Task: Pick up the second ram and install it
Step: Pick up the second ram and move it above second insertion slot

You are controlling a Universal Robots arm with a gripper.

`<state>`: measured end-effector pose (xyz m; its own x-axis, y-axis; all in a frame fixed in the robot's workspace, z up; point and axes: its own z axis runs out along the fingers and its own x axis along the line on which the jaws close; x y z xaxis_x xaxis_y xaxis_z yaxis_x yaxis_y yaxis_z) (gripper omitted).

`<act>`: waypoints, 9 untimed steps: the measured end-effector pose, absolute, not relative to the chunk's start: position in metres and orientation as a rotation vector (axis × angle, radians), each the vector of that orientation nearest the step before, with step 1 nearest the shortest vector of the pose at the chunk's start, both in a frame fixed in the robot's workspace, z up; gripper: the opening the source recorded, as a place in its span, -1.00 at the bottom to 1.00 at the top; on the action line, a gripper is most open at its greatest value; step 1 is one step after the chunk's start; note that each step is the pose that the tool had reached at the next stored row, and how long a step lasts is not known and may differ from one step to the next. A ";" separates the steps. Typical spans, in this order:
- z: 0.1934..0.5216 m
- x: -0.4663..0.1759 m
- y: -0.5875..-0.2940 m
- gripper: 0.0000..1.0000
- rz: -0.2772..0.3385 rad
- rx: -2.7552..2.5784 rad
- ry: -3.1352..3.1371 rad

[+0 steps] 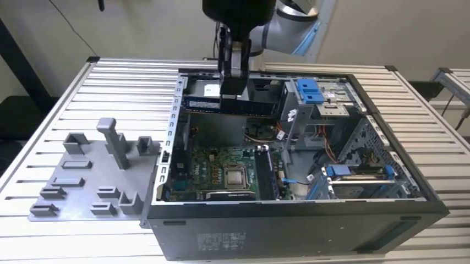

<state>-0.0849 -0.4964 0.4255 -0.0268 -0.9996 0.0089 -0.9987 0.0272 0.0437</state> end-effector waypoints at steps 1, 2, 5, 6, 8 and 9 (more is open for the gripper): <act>0.425 -0.084 -0.496 -0.72 -0.039 2.165 -2.225; 0.426 -0.082 -0.496 -0.72 -0.039 2.165 -2.225; 0.426 -0.079 -0.496 -0.72 -0.039 2.165 -2.225; 0.426 -0.077 -0.496 -0.72 -0.039 2.165 -2.225; 0.426 -0.075 -0.496 -0.72 -0.039 2.165 -2.224; 0.425 -0.073 -0.496 -0.72 -0.039 2.165 -2.224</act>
<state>-0.0732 -0.4964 0.4255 -0.0268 -0.9996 0.0089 -0.9987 0.0272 0.0440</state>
